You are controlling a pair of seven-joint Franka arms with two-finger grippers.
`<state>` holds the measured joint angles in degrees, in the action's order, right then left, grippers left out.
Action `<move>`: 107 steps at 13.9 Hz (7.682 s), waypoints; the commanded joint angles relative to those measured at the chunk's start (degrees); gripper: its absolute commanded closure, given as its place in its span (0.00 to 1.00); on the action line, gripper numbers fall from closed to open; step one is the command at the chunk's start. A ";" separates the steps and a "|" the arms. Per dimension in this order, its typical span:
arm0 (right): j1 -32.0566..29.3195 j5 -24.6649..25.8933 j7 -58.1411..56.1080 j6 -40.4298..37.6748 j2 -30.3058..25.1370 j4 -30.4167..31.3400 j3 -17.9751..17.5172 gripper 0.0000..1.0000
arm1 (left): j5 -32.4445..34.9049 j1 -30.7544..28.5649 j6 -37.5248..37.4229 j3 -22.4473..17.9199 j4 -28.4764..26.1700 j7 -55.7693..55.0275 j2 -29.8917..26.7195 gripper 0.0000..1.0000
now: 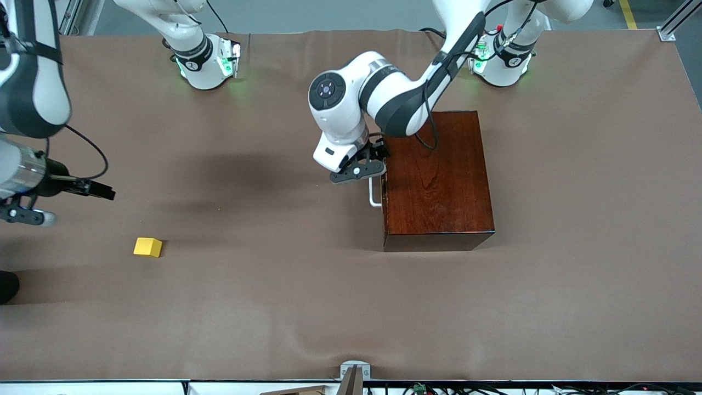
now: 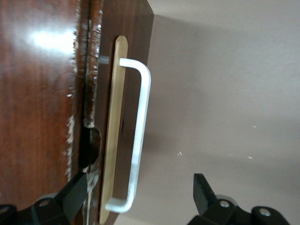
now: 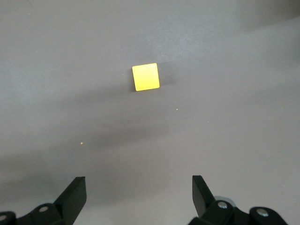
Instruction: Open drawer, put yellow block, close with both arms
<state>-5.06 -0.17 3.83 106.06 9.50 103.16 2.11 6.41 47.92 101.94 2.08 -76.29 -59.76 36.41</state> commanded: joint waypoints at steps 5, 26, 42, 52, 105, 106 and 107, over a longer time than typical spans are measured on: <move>-1.18 0.00 -4.36 14.96 6.83 5.12 -0.70 0.00 | 1.77 0.50 0.19 -0.15 1.58 1.05 3.58 0.00; -2.32 -0.27 -9.72 29.82 27.50 -2.35 -0.87 0.00 | 1.94 1.30 4.85 -0.32 1.85 0.88 6.39 0.00; -1.79 -1.15 -10.86 30.62 27.68 -3.05 -0.87 1.00 | 1.77 2.61 19.78 -0.24 2.11 -5.09 7.18 0.00; -0.74 -1.76 -16.13 10.70 25.83 -17.97 -1.92 1.00 | 1.77 4.11 25.94 -0.59 4.13 -9.14 9.64 0.00; -7.24 -1.32 -74.40 18.04 31.10 -26.43 -11.42 1.00 | 0.71 2.45 19.65 -0.15 4.04 -5.72 1.49 0.00; -7.24 -1.24 -75.45 18.31 31.19 -26.43 -11.42 1.00 | 0.45 0.96 15.79 -0.06 4.04 -5.02 -1.57 0.00; -7.42 -1.23 -76.16 18.83 31.28 -26.43 -11.42 1.00 | -0.77 -0.45 11.92 -0.06 3.96 -3.36 -4.30 0.00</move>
<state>-11.67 -1.09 -70.23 124.35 40.52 77.44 -8.49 7.20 50.15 120.65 1.82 -70.84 -65.84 38.86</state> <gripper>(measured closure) 0.441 0.000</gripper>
